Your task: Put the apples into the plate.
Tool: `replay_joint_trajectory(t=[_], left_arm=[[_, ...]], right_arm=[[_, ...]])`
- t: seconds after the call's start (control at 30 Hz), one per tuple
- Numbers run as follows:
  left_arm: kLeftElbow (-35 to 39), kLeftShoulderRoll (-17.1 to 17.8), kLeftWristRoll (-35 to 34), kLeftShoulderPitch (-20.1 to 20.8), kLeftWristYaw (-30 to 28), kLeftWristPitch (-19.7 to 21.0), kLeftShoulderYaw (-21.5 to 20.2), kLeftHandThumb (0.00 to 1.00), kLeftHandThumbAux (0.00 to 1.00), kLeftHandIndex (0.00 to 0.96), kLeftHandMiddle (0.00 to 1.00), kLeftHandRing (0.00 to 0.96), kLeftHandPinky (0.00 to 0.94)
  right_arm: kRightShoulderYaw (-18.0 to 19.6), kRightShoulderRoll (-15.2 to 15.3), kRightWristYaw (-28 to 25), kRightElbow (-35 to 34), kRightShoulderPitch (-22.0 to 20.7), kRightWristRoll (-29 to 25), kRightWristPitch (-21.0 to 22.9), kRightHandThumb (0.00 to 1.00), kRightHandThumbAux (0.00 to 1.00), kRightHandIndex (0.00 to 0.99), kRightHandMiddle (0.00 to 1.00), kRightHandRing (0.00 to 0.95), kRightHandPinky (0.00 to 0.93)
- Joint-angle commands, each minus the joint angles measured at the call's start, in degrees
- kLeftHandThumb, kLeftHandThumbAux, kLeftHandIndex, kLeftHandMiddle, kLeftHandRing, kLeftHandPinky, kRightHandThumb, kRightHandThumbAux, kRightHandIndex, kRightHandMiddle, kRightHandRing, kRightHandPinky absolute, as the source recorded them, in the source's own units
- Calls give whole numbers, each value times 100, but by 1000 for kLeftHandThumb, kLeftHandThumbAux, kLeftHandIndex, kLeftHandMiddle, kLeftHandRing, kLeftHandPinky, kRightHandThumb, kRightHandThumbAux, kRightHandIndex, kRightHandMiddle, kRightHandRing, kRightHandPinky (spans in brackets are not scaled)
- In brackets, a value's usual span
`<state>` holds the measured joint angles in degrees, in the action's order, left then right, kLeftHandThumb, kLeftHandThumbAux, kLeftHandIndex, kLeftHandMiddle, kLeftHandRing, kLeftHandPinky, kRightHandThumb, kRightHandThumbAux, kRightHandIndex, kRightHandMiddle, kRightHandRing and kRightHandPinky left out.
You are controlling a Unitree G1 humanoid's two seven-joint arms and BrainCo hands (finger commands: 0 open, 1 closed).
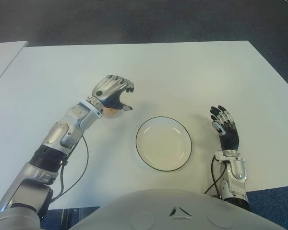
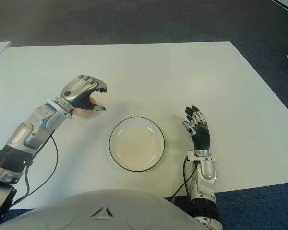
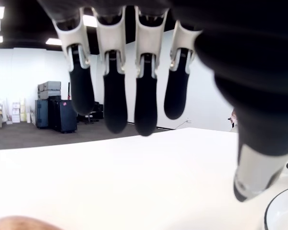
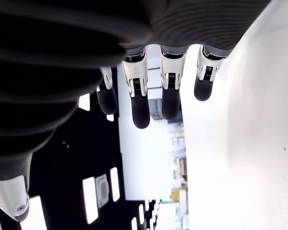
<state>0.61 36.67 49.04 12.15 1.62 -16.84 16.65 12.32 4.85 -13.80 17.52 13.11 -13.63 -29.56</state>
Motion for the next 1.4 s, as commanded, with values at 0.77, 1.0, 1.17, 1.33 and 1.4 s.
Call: replay_joint_trajectory(t=[0.77, 1.0, 1.17, 1.33, 1.4], left_arm=[[-401, 214, 854, -123, -129, 420, 141, 268, 153, 0, 0, 0, 0], [-550, 212, 905, -99, 32, 373, 149, 260, 145, 0, 0, 0, 0], [-768, 213, 959, -51, 220, 339, 177, 250, 135, 0, 0, 0, 0], [-848, 220, 975, -37, 235, 356, 199, 252, 132, 0, 0, 0, 0], [-890, 226, 963, -35, 228, 356, 205, 255, 131, 0, 0, 0, 0]], right_arm=[[-81, -221, -92, 822, 402, -14, 390, 311, 588, 139, 276, 187, 111], [-80, -228, -99, 802, 414, -13, 395, 299, 590, 140, 281, 190, 113], [-84, -232, -88, 816, 405, 7, 365, 299, 591, 142, 285, 193, 115], [-75, -225, -102, 813, 416, 1, 337, 300, 590, 142, 288, 195, 112], [-71, -219, -93, 810, 421, 9, 333, 299, 589, 142, 291, 196, 114]])
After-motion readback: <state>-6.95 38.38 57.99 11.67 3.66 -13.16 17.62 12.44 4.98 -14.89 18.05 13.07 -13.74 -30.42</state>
